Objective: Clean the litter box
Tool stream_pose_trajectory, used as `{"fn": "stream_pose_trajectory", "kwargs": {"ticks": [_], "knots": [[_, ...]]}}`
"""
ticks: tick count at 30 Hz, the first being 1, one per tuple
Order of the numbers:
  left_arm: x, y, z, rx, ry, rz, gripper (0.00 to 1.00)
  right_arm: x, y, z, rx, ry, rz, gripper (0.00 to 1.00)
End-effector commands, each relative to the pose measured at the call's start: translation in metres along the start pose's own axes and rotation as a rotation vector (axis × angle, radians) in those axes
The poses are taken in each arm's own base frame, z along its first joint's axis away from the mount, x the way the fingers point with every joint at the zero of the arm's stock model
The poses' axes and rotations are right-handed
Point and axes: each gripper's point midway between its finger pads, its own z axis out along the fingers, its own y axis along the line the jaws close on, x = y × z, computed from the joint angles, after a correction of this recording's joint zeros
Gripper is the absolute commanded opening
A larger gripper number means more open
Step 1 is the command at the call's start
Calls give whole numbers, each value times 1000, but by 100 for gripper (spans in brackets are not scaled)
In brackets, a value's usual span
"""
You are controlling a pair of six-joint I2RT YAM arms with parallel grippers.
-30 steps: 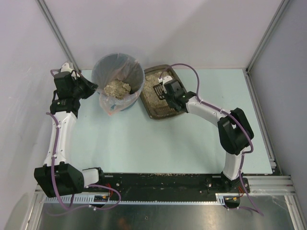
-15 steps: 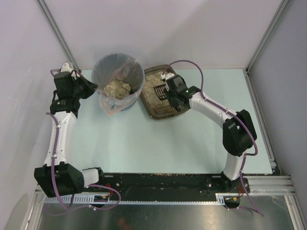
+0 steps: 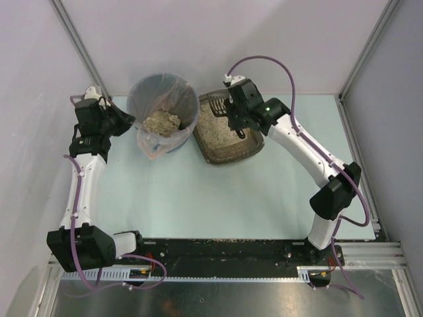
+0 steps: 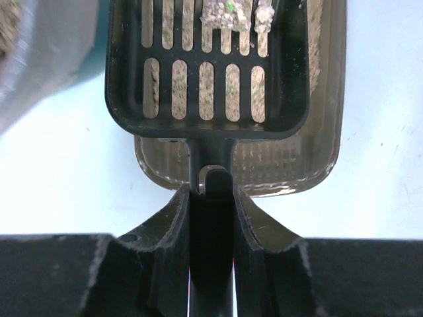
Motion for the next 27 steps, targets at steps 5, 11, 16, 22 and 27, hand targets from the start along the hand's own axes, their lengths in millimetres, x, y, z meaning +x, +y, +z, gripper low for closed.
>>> {"fn": "stream_pose_trajectory", "kwargs": {"ticks": [5,11,16,22,27], "knots": [[25,-4,-6,23,86,52,0,-70,4,-58,23,-205,25,0],[24,-5,-6,28,86,48,0,-101,44,-70,-108,-294,-14,0],[23,-7,-7,33,83,50,0,-109,99,-72,-254,-321,-45,0],[23,-8,-9,35,79,51,0,-96,158,-62,-418,-293,-34,0],[23,-7,-10,34,77,54,0,-85,181,-53,-522,-248,-15,0]]}}
